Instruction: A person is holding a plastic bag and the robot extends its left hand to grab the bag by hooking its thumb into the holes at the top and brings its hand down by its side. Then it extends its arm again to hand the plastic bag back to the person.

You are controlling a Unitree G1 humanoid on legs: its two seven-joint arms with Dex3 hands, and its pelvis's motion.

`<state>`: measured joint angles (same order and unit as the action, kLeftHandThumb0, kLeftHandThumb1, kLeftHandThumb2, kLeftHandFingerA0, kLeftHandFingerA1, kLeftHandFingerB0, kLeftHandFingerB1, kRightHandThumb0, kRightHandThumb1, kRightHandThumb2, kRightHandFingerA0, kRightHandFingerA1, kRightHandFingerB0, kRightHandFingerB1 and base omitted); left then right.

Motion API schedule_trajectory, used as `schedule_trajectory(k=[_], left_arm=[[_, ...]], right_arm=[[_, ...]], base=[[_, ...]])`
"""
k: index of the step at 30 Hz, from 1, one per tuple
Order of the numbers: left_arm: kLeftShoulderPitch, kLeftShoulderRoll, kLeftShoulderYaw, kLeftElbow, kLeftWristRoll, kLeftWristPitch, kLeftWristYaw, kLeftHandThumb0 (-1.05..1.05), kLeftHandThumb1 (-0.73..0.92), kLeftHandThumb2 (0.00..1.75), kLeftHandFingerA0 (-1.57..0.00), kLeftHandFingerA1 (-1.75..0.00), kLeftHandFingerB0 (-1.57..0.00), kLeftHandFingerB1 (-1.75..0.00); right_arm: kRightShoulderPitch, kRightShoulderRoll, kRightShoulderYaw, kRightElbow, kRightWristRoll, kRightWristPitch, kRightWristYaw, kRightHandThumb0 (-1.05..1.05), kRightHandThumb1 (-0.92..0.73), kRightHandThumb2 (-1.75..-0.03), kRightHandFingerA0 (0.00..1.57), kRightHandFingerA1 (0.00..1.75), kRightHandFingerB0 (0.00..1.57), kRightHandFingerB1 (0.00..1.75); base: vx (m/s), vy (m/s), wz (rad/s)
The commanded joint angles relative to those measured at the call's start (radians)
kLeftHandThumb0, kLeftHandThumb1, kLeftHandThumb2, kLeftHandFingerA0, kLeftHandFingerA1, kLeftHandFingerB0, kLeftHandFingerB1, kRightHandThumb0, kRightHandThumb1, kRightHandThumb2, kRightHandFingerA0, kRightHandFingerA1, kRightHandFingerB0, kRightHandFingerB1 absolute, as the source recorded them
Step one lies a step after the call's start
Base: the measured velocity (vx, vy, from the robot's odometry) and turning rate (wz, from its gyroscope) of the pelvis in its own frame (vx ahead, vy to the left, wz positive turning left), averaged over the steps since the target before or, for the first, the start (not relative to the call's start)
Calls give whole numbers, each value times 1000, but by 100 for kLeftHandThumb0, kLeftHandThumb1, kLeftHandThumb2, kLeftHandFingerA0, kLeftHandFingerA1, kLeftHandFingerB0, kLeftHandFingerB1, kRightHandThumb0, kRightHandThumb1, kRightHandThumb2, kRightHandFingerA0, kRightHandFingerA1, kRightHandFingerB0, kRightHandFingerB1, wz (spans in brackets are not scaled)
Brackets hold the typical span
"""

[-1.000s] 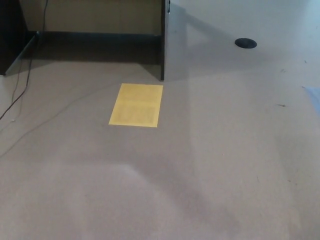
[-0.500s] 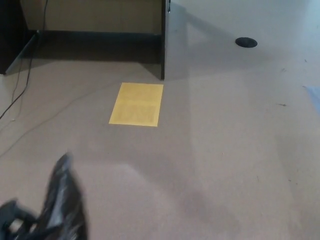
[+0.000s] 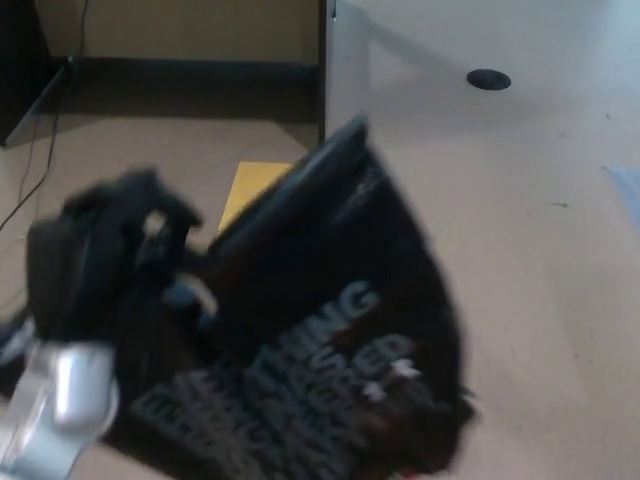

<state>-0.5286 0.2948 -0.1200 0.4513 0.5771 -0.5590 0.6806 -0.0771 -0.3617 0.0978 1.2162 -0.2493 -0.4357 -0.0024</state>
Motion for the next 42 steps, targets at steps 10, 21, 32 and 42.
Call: schedule_trajectory(k=[10,21,32,42], left_arm=[[-399,-363,-151,-89,-14,272,-233,-16,71,71,-98,-165,-85,-119],[-565,-565,-254,-124,53,373,-278,-16,71,72,-90,-173,-69,-147],[-658,-571,-227,-134,23,419,-311,-18,68,73,-91,-175,-72,-148],[-681,-532,-202,-137,8,389,-337,-19,54,95,-124,-138,-86,-114]], right_arm=[[1,-10,-13,2,12,24,-2,-47,-75,-62,48,41,20,29],[-8,-14,-20,-3,13,17,-1,-47,-75,-62,50,41,20,29],[-24,-17,-11,-2,-1,26,-9,-48,-75,-62,48,41,20,29],[-30,-16,-11,-5,0,32,-12,-47,-75,-62,50,42,21,29]], base=[[0,0,0],[0,0,0],[0,0,0],[0,0,0]])
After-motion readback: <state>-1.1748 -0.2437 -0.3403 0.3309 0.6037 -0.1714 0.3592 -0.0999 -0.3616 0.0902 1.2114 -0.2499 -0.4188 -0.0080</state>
